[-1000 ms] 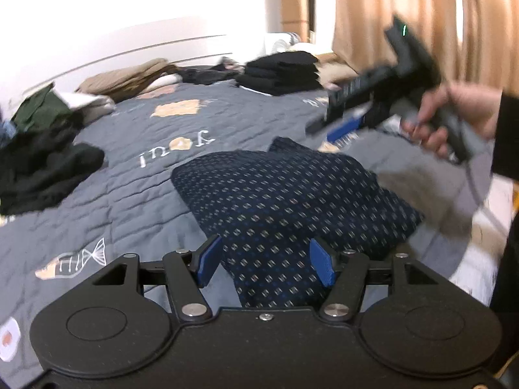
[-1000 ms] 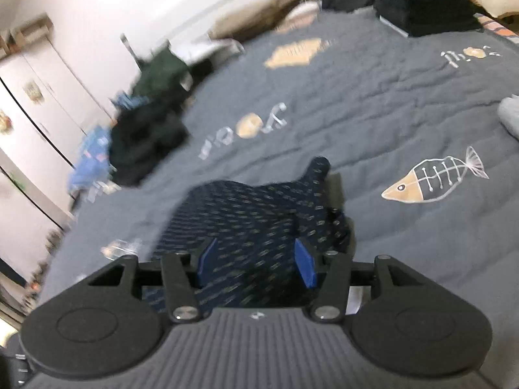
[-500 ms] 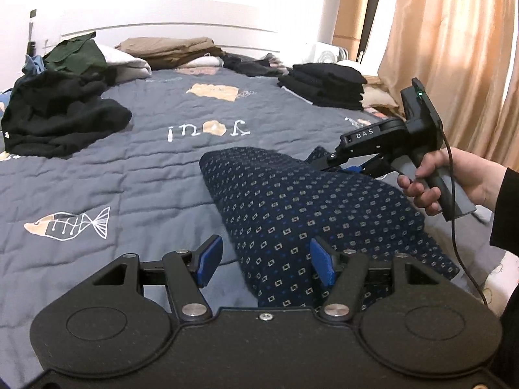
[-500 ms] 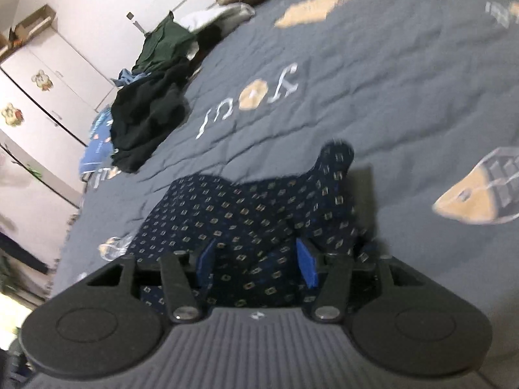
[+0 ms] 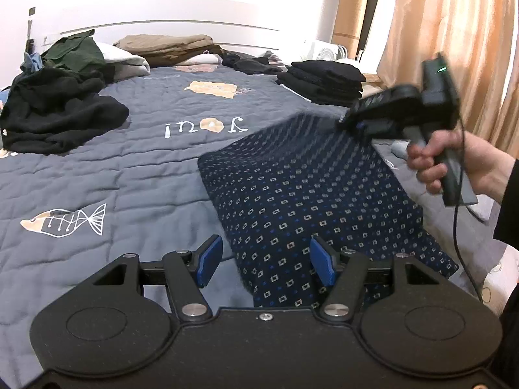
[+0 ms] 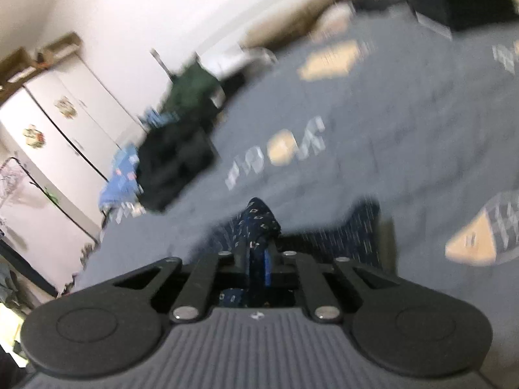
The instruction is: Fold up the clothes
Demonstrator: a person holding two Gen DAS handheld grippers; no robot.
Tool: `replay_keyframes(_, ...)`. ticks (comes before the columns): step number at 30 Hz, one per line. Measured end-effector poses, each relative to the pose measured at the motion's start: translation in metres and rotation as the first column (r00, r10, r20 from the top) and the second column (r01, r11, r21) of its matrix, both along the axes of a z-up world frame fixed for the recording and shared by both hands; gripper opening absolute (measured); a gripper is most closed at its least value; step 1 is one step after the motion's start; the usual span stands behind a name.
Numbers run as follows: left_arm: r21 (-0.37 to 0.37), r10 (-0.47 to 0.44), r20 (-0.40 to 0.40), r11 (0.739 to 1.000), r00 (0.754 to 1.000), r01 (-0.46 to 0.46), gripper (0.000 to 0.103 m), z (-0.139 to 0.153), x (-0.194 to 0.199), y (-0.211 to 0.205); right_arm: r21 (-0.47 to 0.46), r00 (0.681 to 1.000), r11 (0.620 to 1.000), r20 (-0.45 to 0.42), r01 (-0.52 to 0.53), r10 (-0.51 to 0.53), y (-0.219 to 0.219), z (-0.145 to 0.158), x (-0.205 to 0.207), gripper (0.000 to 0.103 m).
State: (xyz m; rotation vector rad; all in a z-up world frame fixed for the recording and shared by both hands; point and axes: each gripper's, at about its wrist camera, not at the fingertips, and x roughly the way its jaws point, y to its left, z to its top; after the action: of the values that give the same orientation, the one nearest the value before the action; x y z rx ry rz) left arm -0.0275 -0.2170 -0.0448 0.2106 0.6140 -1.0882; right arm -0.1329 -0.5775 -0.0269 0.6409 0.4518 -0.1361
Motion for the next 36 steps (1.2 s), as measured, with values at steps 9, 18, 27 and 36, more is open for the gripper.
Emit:
replay_keyframes(9, 0.023, -0.012, 0.01, 1.0, 1.0, 0.012, 0.059, -0.002, -0.003, -0.002, -0.211, 0.987, 0.976, -0.16, -0.054, 0.02, 0.004, -0.03, 0.02, 0.008)
replay_keyframes(18, 0.027, -0.002, 0.013, 1.0, 1.0, 0.001, 0.06, -0.001, -0.003, -0.003, 0.065, 0.992, 0.997, -0.123, 0.036, -0.028, -0.034, -0.031, 0.002, 0.032)
replay_keyframes(27, 0.01, 0.005, 0.013, 1.0, 1.0, -0.005, 0.061, 0.003, -0.005, -0.002, 0.102, 0.988, 0.995, -0.152, 0.006, 0.009, -0.017, -0.038, 0.001, 0.036)
replay_keyframes(36, -0.124, 0.01, -0.134, 0.992, 0.991, -0.026, 0.065, 0.033, 0.031, -0.04, -0.002, 0.98, 0.981, -0.047, -0.194, 0.193, 0.021, -0.014, 0.006, 0.009)
